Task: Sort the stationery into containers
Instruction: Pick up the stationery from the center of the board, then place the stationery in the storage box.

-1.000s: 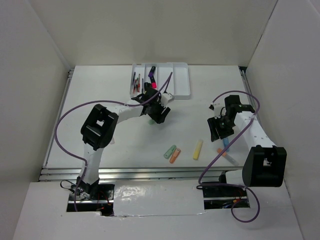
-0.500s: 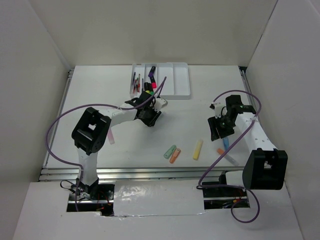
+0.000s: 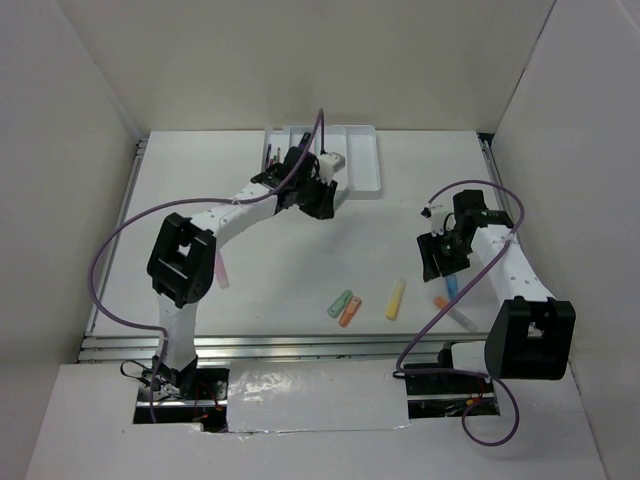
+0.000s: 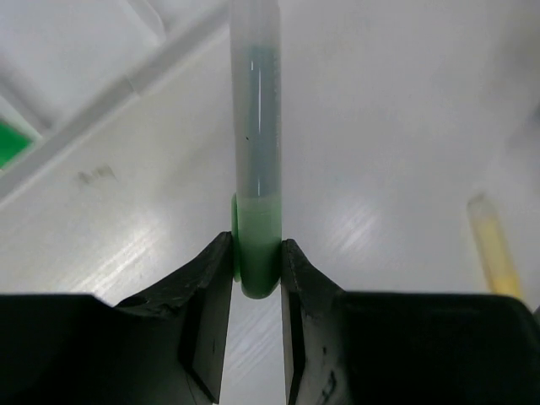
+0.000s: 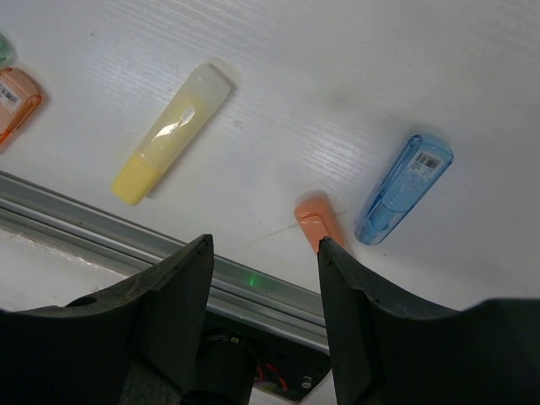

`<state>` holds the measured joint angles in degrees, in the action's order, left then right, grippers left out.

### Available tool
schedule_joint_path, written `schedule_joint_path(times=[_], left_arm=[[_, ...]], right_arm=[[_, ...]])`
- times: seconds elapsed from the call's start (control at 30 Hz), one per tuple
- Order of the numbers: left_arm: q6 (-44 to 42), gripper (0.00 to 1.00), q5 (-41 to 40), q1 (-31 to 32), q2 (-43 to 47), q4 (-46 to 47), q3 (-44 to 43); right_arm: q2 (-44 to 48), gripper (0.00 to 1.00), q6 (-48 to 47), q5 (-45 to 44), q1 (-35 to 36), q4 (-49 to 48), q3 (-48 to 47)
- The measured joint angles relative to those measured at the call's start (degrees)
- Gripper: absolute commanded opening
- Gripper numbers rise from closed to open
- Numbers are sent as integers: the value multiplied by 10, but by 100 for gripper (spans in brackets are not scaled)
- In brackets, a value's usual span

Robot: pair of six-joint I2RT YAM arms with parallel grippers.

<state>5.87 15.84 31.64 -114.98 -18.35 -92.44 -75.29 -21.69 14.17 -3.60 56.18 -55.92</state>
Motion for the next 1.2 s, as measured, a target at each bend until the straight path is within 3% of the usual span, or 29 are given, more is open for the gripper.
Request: schedule_joint_path(times=[0.13, 0.3, 0.57, 0.93, 1.03, 1.07, 1.17, 1.2], left_arm=[[92, 0, -76, 8, -14, -1, -102], [155, 0, -187, 13, -129, -1, -311], [200, 0, -238, -11, -231, 43, -319], [195, 23, -230, -46, -307, 117, -329], [194, 37, -220, -43, -312, 128, -331], [193, 52, -219, -43, -313, 129, -332], [187, 71, -215, -42, -313, 133, -334], [185, 73, -216, -42, -313, 136, -335]], right_arm=[[-2, 59, 1, 0, -1, 0, 0], [-11, 59, 7, 2, -2, -1, 0], [-37, 59, 11, 3, -2, -3, 0], [-63, 59, 13, 13, -2, -3, -27], [-63, 59, 15, 14, -2, -3, -27], [-63, 59, 16, 14, -2, -2, -27], [-63, 59, 17, 14, -2, -2, -27], [-63, 59, 17, 14, -2, -2, -27]])
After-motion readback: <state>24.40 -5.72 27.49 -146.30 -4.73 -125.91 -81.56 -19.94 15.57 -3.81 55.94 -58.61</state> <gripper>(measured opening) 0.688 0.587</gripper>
